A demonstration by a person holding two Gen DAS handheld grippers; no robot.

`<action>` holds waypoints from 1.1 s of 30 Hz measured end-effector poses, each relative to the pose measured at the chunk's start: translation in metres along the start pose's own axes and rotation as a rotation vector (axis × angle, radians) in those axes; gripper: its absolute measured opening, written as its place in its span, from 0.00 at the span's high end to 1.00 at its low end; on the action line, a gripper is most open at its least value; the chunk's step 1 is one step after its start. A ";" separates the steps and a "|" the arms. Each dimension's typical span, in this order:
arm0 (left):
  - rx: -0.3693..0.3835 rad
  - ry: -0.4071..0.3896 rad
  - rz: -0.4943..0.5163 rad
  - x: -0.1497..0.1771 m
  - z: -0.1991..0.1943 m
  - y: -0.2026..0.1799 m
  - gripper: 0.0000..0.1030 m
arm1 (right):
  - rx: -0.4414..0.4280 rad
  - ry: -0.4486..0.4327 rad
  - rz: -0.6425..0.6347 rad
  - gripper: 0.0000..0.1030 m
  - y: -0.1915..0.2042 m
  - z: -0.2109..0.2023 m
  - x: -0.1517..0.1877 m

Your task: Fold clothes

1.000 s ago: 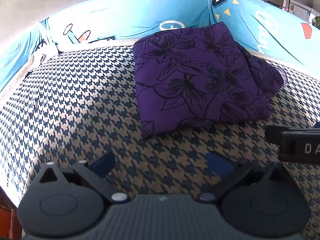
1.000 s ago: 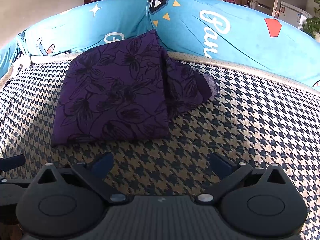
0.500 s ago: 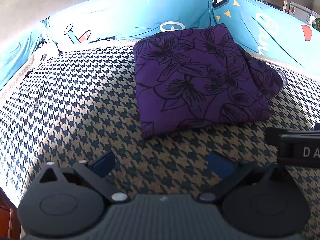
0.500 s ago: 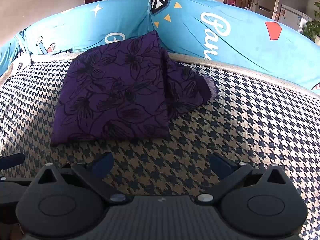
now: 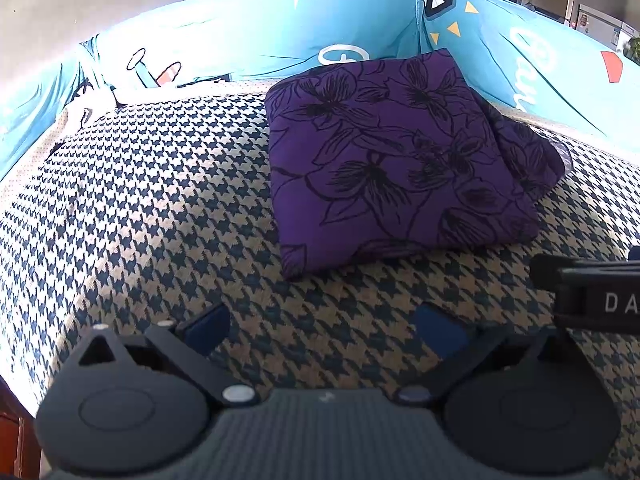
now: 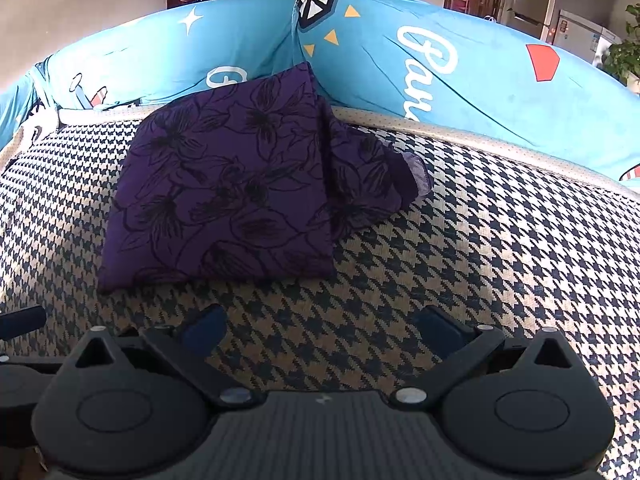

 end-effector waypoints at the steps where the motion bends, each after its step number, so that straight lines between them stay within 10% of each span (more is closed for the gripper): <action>1: 0.000 0.000 0.000 0.000 0.000 0.000 0.00 | 0.000 0.000 -0.001 0.00 0.000 0.000 0.000; 33: 0.000 0.007 -0.002 0.003 -0.005 -0.002 0.00 | -0.025 -0.024 -0.002 0.00 0.003 0.000 -0.003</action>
Point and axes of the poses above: each gripper's, at about its wrist camera, not at the fingertips, and z roughly the way its jaws point, y to its left, x to its underside, the point moved 5 cm from there along z, roughly the way its jaws point, and after that the axes turned 2 degrees about -y, right-handed, at the moved point
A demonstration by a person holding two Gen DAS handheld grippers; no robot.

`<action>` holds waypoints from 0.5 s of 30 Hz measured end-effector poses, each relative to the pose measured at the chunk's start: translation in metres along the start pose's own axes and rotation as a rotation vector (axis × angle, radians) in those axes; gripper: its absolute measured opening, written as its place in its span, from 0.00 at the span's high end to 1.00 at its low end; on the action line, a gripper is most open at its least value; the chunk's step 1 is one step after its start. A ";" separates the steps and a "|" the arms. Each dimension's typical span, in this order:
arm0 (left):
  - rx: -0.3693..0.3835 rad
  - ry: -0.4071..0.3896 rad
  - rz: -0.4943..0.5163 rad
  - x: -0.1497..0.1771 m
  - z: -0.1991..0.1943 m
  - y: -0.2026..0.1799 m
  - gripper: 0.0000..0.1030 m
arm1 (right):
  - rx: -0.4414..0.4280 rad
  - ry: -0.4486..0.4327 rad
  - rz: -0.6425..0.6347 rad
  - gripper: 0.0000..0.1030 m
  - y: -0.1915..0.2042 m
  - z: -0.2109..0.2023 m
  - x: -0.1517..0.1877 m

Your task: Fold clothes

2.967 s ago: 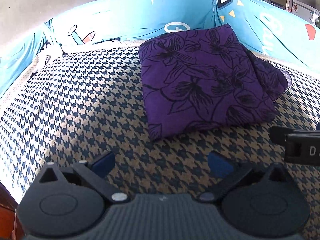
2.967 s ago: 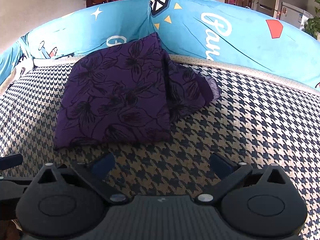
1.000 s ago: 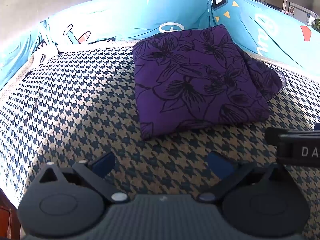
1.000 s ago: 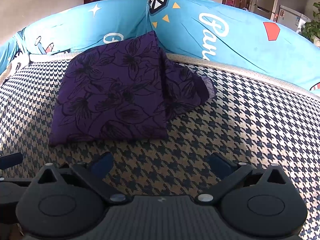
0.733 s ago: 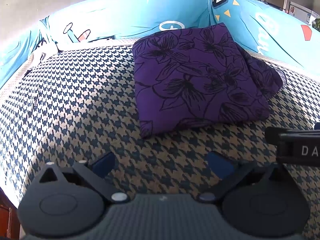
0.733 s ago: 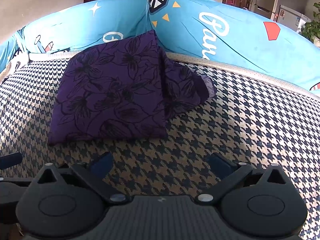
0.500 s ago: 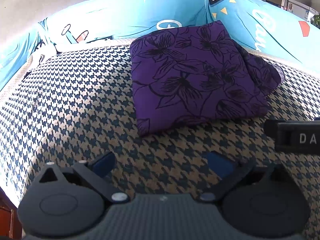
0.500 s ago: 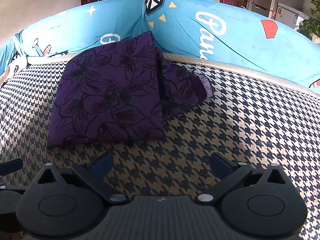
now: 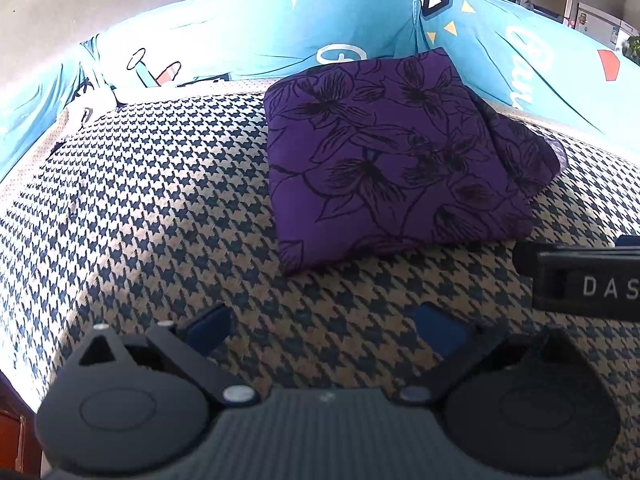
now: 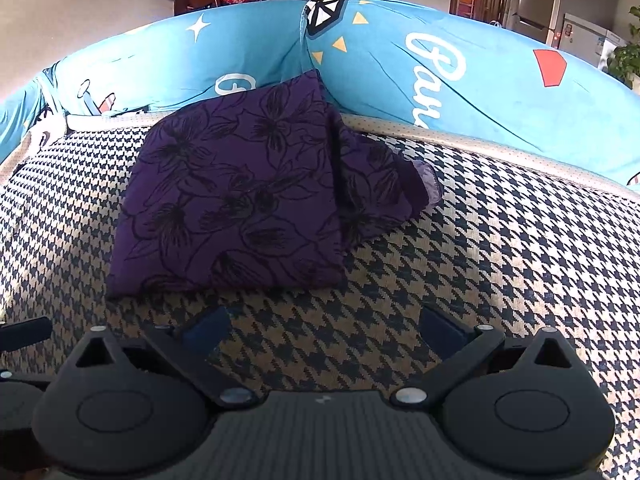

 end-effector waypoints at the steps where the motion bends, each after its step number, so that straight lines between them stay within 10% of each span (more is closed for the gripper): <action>1: 0.000 0.000 -0.002 0.000 0.000 0.000 0.00 | 0.000 0.000 -0.001 0.00 0.000 0.000 0.000; 15: -0.001 -0.005 -0.004 -0.002 0.001 0.003 0.00 | 0.005 0.005 -0.001 0.00 0.000 0.002 0.000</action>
Point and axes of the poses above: each gripper's, at about its wrist camera, not at the fingertips, and z roughly the way its jaws point, y to its left, x to its underside, the point moved 5 cm from there along z, roughly the way its jaws point, and after that the axes turned 2 degrees about -y, right-handed, at the moved point
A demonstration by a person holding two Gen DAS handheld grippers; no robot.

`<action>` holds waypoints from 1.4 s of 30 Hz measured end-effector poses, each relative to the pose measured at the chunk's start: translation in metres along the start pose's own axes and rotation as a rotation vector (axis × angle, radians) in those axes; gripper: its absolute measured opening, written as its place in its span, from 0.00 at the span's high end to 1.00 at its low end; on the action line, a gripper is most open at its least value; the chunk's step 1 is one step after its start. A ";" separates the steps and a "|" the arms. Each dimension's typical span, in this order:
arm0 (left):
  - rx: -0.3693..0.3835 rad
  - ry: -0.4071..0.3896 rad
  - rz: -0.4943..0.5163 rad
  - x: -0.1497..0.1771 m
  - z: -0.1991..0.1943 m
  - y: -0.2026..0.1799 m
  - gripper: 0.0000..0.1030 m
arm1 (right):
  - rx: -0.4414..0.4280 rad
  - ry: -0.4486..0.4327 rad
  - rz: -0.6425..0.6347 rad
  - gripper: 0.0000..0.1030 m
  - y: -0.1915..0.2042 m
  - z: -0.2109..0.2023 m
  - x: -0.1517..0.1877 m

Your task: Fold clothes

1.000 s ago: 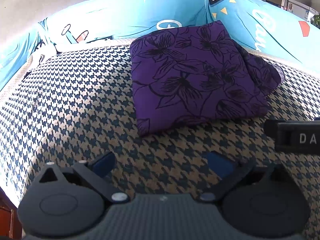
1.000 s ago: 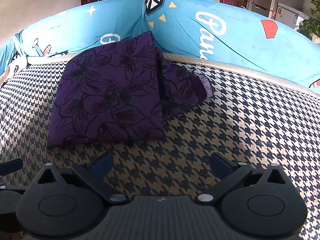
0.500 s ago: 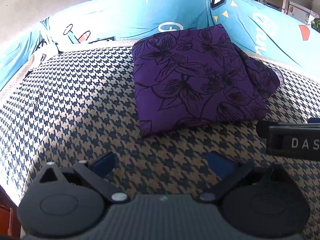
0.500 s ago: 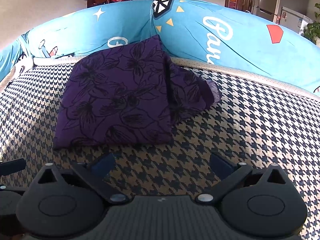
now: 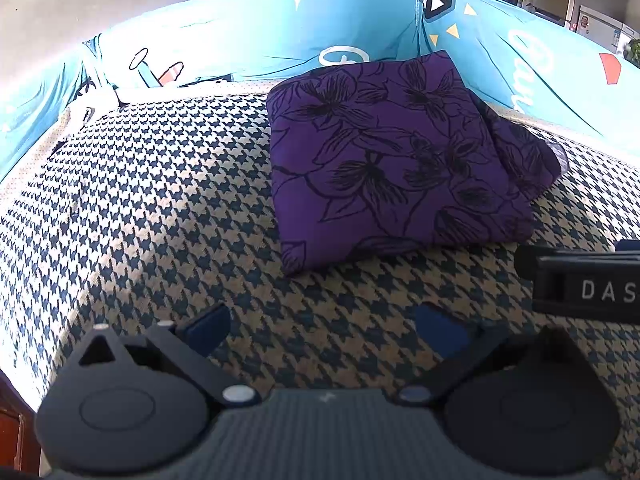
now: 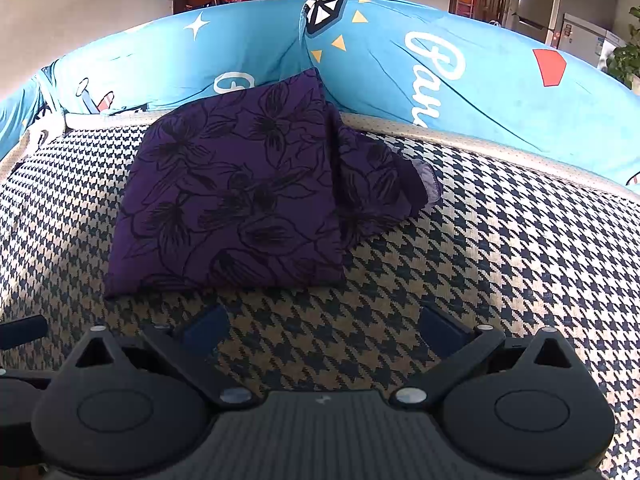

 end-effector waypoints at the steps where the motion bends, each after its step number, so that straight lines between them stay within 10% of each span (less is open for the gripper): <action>1: -0.001 -0.001 -0.001 0.000 0.000 0.000 0.00 | 0.000 0.000 0.000 0.00 0.000 0.000 0.000; 42: 0.011 0.011 0.008 0.004 -0.001 -0.001 0.00 | 0.004 0.010 -0.012 0.00 0.000 0.004 0.001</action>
Point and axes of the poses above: each gripper's, at about its wrist camera, not at the fingertips, and z roughly the way its jaws point, y to its left, x to its underside, the point moved 5 cm from there along z, roughly the way its jaws point, and after that the axes turned 2 degrees about -y, right-handed, at the moved point
